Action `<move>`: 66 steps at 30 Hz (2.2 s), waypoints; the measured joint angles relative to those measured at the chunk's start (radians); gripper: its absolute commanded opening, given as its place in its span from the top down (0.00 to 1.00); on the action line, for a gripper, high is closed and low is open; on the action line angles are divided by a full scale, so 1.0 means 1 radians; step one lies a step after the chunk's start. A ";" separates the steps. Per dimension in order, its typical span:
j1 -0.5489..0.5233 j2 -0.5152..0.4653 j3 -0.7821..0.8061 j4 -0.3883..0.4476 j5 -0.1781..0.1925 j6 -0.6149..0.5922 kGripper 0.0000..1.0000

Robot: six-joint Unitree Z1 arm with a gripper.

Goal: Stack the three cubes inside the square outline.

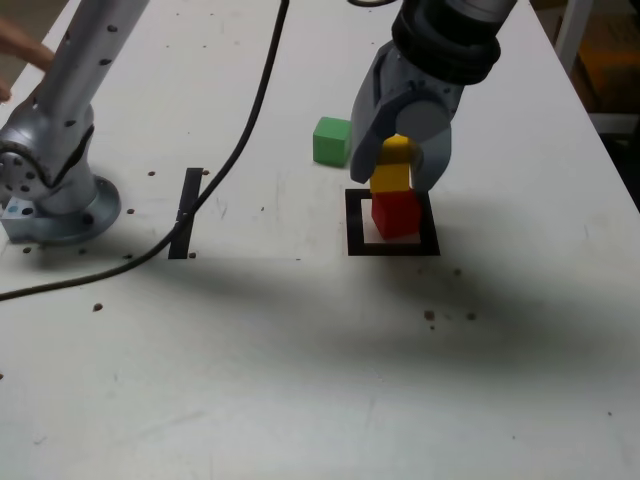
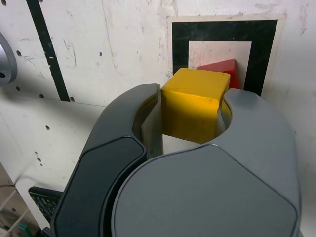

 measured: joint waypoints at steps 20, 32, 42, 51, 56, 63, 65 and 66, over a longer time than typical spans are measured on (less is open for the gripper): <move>0.002 0.009 -0.001 0.000 -0.012 0.007 0.67; 0.002 0.032 -0.016 0.000 -0.020 0.007 0.66; 0.002 0.037 -0.025 0.000 -0.020 0.012 0.42; 0.002 0.037 -0.027 0.000 -0.014 0.016 0.11; 0.002 0.031 -0.021 0.000 -0.012 0.010 0.02; 0.011 -0.121 0.073 0.000 0.052 0.001 0.00; 0.031 -0.171 0.121 0.000 0.061 0.011 0.00; 0.051 -0.195 0.148 0.000 0.065 0.031 0.01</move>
